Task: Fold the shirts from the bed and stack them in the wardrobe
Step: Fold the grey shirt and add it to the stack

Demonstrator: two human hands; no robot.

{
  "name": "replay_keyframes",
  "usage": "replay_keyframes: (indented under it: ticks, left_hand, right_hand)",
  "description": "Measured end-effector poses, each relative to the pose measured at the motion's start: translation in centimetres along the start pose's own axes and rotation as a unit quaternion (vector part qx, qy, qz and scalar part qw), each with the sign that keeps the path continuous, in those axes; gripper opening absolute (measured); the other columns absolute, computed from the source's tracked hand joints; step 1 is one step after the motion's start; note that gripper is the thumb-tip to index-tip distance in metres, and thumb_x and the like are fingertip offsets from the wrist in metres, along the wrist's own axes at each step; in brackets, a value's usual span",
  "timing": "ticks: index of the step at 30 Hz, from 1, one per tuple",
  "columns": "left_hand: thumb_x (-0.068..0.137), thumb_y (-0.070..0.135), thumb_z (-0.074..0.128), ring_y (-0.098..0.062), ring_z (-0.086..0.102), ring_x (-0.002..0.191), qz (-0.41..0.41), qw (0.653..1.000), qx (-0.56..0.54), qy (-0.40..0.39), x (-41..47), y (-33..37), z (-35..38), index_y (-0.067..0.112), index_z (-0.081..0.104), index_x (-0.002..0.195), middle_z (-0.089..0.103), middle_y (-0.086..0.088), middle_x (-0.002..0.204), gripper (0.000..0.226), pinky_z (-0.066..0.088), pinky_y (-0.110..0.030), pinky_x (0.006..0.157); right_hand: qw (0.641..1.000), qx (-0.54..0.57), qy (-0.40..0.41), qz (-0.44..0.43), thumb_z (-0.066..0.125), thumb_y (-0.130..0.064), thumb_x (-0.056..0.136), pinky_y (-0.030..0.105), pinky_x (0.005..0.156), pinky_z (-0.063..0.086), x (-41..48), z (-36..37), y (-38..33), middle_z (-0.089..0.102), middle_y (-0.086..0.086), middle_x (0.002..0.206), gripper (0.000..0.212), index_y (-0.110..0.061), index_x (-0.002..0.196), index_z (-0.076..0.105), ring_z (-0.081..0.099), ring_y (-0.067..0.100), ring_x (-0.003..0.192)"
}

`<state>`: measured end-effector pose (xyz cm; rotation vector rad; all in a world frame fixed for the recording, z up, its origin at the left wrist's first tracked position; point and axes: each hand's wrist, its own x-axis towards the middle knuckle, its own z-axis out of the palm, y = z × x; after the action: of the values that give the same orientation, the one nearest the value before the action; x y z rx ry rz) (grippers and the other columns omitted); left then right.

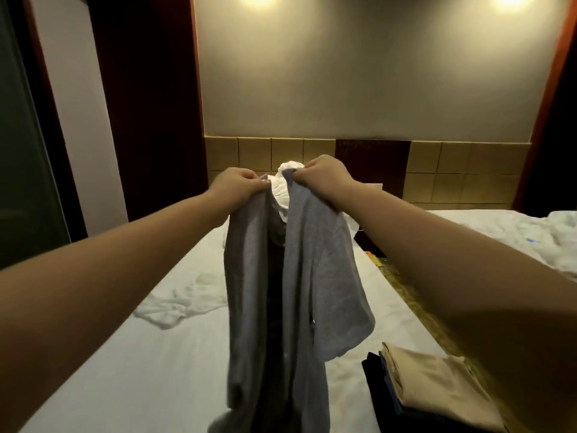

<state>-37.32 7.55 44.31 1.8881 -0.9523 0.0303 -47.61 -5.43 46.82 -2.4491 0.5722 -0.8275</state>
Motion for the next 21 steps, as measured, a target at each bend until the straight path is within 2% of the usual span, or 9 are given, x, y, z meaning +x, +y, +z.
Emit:
replay_keyframes:
  ticks: [1,3,6,11,14,16,18,19,21]
  left_hand:
    - [0.091,0.032,0.058,-0.012,0.053,0.076,-0.002,1.0,0.003,0.002,0.1,-0.2,-0.1,0.015,0.065,0.085,0.057,-0.002,0.082,0.019,0.044,-0.022,0.06]
    - [0.09,0.033,0.058,-0.013,0.054,0.076,-0.004,0.999,0.032,0.008,0.1,-1.0,-0.6,0.016,0.063,0.08,0.056,-0.001,0.08,0.02,0.043,-0.02,0.06]
    - [0.091,0.034,0.056,-0.016,0.054,0.078,0.006,0.996,0.079,0.045,-0.3,-2.2,-2.5,0.014,0.063,0.085,0.057,-0.002,0.083,0.022,0.042,-0.023,0.063]
    - [0.091,0.04,0.054,-0.011,0.051,0.071,0.013,0.99,0.087,0.108,-0.2,-3.2,-6.6,0.012,0.065,0.088,0.056,0.002,0.077,0.03,0.036,-0.024,0.058]
    - [0.093,0.039,0.053,-0.014,0.05,0.072,0.015,0.99,0.083,0.113,0.3,-1.9,-7.1,0.011,0.066,0.088,0.057,-0.001,0.079,0.031,0.036,-0.024,0.058]
    - [0.092,0.036,0.055,-0.015,0.052,0.074,-0.012,0.991,0.032,0.133,0.4,-0.8,-6.8,0.007,0.067,0.09,0.059,-0.004,0.081,0.031,0.04,-0.026,0.06]
    - [0.089,0.03,0.061,-0.018,0.056,0.076,-0.081,0.981,-0.111,0.138,0.1,0.1,-6.2,0.003,0.065,0.093,0.062,-0.008,0.088,0.028,0.046,-0.027,0.065]
    - [0.089,0.026,0.062,-0.018,0.056,0.074,-0.12,0.969,-0.177,0.127,-0.4,0.7,-5.8,0.003,0.063,0.088,0.062,-0.009,0.088,0.023,0.048,-0.025,0.061]
    - [0.092,0.019,0.058,-0.015,0.053,0.063,-0.167,0.947,-0.259,0.097,-1.6,1.5,-4.4,0.007,0.056,0.074,0.057,-0.007,0.075,0.021,0.046,-0.017,0.041]
  right_hand:
    - [1.0,-0.007,0.001,0.0,0.054,-0.03,0.089,0.028,0.059,0.034,-0.1,0.0,0.3,0.044,-0.001,0.06,0.033,-0.011,0.062,0.057,0.045,0.015,0.065]
    - [0.999,-0.048,0.008,-0.005,0.052,-0.031,0.091,0.029,0.068,0.037,-0.2,-0.3,1.2,0.052,0.004,0.07,0.033,-0.004,0.081,0.067,0.05,0.022,0.079]
    - [0.998,-0.03,0.06,0.013,0.052,-0.027,0.092,0.032,0.081,0.043,0.0,-1.5,3.5,0.065,0.01,0.103,0.028,-0.007,0.105,0.068,0.057,0.025,0.098]
    - [0.981,0.044,0.176,0.069,0.049,-0.031,0.095,0.031,0.084,0.04,1.1,-4.1,6.5,0.064,0.011,0.114,0.03,-0.01,0.11,0.065,0.055,0.027,0.107]
    - [0.984,0.037,0.159,0.068,0.048,-0.029,0.095,0.031,0.084,0.039,1.7,-4.2,5.7,0.064,0.013,0.112,0.032,-0.005,0.108,0.065,0.054,0.03,0.108]
    - [0.985,0.066,0.137,0.078,0.052,-0.026,0.092,0.035,0.085,0.043,2.0,-3.8,4.6,0.064,0.013,0.1,0.03,-0.002,0.101,0.067,0.056,0.029,0.101]
    - [0.973,0.168,0.114,0.107,0.058,-0.026,0.084,0.041,0.088,0.047,1.4,-3.5,3.5,0.06,0.009,0.088,0.022,-0.006,0.084,0.067,0.057,0.027,0.095]
    - [0.962,0.218,0.103,0.125,0.06,-0.025,0.082,0.042,0.088,0.048,1.1,-3.2,3.0,0.059,0.009,0.086,0.018,-0.008,0.08,0.064,0.058,0.027,0.095]
    - [0.95,0.265,0.086,0.144,0.061,-0.024,0.083,0.042,0.088,0.048,0.2,-2.2,2.2,0.061,0.01,0.089,0.018,-0.006,0.086,0.063,0.059,0.026,0.095]
